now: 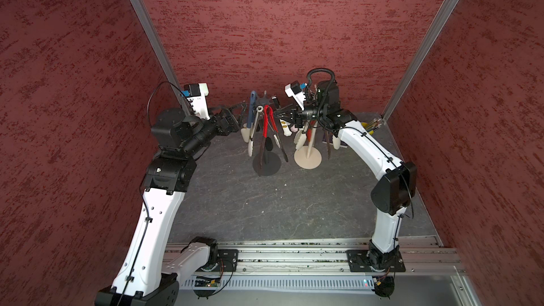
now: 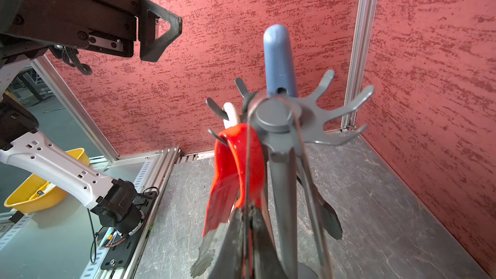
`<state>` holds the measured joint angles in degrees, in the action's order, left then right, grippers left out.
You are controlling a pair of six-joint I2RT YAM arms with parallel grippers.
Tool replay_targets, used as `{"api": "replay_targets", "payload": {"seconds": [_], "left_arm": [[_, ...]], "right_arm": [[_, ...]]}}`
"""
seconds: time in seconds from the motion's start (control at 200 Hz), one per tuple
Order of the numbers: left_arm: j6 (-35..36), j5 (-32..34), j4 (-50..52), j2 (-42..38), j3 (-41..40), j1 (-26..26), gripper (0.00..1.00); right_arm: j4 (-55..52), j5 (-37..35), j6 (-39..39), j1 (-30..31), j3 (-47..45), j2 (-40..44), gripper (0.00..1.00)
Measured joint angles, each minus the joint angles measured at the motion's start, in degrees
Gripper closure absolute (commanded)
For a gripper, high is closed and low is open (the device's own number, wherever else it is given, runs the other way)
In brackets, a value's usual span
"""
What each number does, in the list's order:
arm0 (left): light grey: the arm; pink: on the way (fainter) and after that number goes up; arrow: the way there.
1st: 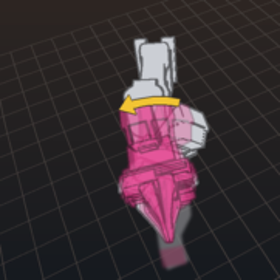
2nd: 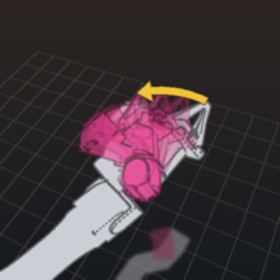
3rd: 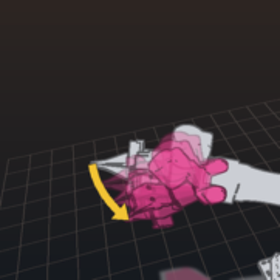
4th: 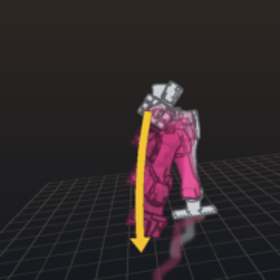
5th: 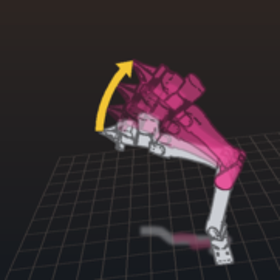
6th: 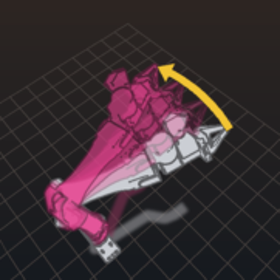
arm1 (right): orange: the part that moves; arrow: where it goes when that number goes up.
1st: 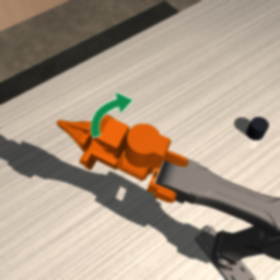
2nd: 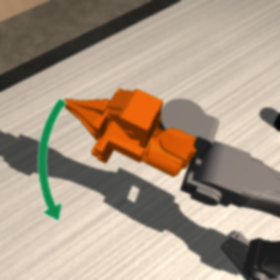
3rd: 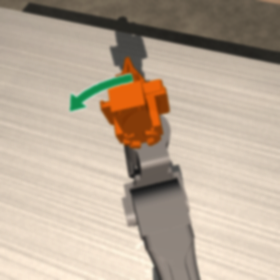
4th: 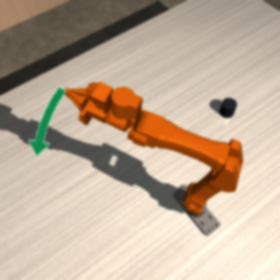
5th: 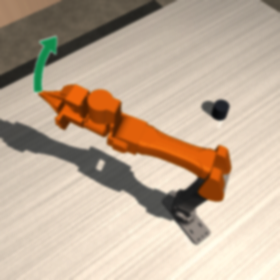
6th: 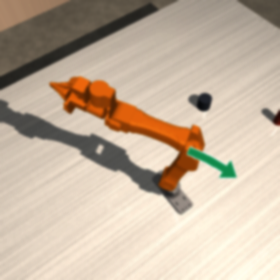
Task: Hang food tongs on kitchen utensil racks
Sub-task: Hang the food tongs on the rack.
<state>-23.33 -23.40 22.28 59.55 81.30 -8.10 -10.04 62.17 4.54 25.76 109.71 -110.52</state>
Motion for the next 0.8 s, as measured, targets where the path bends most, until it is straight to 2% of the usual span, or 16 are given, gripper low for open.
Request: {"api": "replay_targets", "payload": {"seconds": [0.401, 0.802], "left_arm": [[-0.42, -0.24, -0.15, 0.0, -1.51, 0.11, 0.0], [-0.66, -0.68, -0.39, 0.07, -1.6, 0.11, 0.0]], "right_arm": [[-0.2, 1.01, -0.17, 0.0, 0.07, -0.04, 1.0], [-7.19, 0.26, 4.07, 0.0, 2.1, -0.48, 1.0]]}}
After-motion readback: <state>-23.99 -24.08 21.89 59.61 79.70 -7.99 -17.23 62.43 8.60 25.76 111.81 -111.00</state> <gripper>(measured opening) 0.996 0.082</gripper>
